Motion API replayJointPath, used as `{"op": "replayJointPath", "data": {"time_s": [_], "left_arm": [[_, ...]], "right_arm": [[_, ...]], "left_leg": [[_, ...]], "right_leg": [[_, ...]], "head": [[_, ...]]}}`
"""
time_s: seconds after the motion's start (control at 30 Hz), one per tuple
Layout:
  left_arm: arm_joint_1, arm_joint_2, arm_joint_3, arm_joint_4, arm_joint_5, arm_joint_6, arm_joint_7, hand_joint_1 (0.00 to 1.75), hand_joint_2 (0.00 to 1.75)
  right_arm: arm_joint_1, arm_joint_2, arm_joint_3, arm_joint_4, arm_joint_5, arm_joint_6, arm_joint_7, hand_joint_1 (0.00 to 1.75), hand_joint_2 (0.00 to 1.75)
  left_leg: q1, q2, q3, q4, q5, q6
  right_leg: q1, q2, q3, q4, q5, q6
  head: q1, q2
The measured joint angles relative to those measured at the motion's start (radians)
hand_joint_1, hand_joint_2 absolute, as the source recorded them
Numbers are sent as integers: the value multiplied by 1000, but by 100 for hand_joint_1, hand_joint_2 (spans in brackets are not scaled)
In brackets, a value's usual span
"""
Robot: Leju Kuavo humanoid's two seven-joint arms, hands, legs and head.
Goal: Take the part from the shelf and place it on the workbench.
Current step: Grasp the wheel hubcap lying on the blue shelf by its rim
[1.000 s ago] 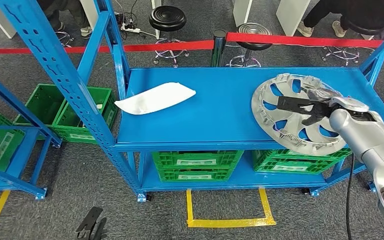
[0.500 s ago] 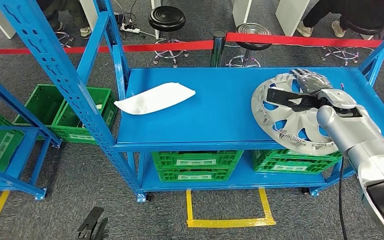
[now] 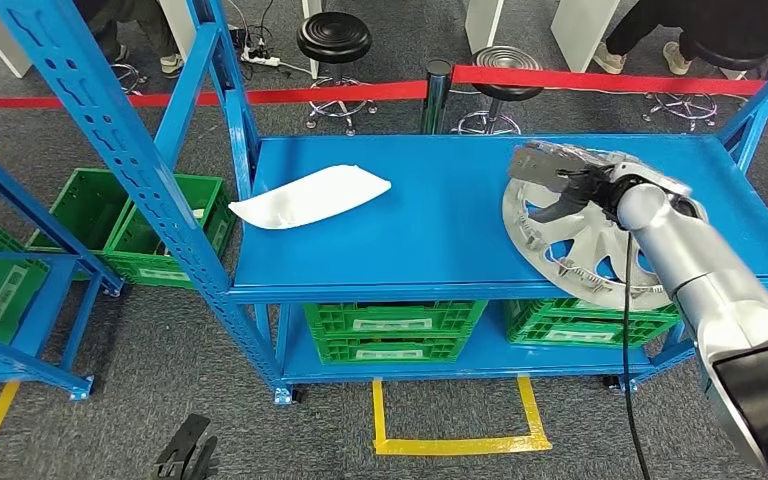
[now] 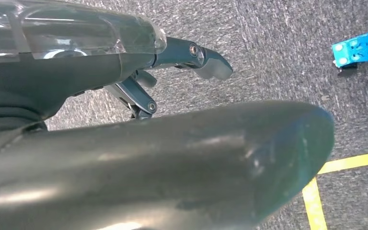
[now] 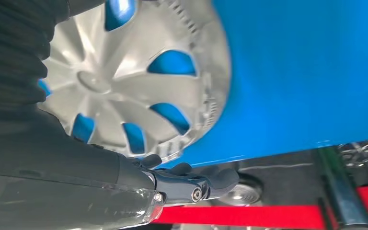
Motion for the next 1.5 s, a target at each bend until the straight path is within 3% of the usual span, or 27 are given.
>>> {"op": "replayJointPath", "data": {"time_s": [0.23,0.77,1.03,1.23,1.5], "left_arm": [[4,1,1,1,-5,-2,-5,0,0],[18,7,1,11,-11,0,-17,0,0],[13,5,1,12,-10,13,23,0,0],[9,3,0,10,-12,20,34,0,0],[-1,1,-1,10,-15,27,44,0,0]], "right_arm": [[-18,18,6,-29,-75,56,57,0,175],[-15,16,12,-32,-89,58,62,0,175],[-20,15,53,-34,-29,131,194,0,175],[24,-28,102,-70,48,164,243,0,175],[113,-116,148,-150,51,182,264,0,175]], "left_leg": [[0,-1,0,0,0,0],[0,-11,0,0,0,0],[0,-15,0,0,0,0],[-1,-22,0,0,0,0],[-2,-28,-1,0,0,0]], "right_leg": [[0,0,0,0,0,0],[0,-4,0,0,0,0],[0,-4,0,0,0,0],[0,-7,1,-1,0,0],[-1,-10,2,-1,-1,1]], "head": [[0,0],[1,0],[1,0],[1,0],[2,0]]}}
